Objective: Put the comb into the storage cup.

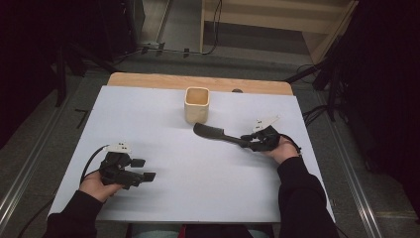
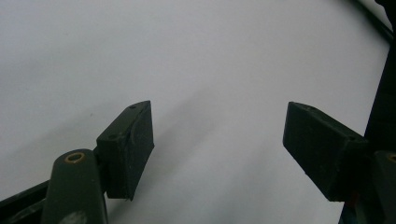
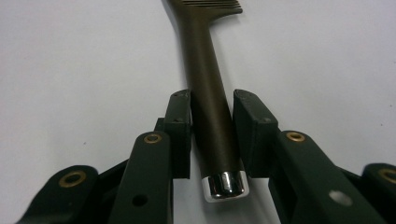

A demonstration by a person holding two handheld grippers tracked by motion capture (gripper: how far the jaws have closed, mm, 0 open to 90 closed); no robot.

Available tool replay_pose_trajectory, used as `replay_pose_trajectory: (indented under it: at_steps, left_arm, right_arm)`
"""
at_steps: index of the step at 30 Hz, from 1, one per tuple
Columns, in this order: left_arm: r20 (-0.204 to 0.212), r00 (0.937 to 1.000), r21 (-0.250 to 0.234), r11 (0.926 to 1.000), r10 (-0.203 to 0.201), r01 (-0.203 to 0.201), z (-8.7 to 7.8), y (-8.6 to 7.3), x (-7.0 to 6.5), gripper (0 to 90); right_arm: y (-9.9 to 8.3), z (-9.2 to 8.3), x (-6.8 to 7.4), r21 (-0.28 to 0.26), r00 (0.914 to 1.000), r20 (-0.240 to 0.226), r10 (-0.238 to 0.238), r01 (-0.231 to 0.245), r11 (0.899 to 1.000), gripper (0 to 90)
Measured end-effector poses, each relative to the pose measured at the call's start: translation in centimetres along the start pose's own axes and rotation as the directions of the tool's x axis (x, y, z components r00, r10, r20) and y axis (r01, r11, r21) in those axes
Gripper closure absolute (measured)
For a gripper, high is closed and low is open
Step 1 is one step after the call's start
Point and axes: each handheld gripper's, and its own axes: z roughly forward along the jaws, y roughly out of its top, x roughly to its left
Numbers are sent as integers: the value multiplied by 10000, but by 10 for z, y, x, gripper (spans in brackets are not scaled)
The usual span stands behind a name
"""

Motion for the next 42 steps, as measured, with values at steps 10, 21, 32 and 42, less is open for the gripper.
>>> replay_pose_trajectory:
  at_steps: [10, 21, 32, 42]
  left_arm:
    - [8, 10000, -30, 10000, -18, 18, 0, 0, 0, 253]
    - [8, 10000, -41, 10000, -17, 17, 0, 1, 0, 253]
    - [15, 10000, -86, 10000, -27, 27, -1, 1, 1, 253]
    - [49, 10000, -63, 10000, -11, 11, 1, 2, 0, 253]
  right_arm:
    - [0, -1, 3, 38, 9978, -661, -73, 75, 10000, 701]
    - [-3, -16, 2, -127, 9969, -749, 242, -252, 9996, 702]
    - [0, -37, 8, -373, 9953, -910, 344, -380, 9986, 703]
    - [-3, -69, 17, -821, 9950, -706, 706, -763, 9937, 703]
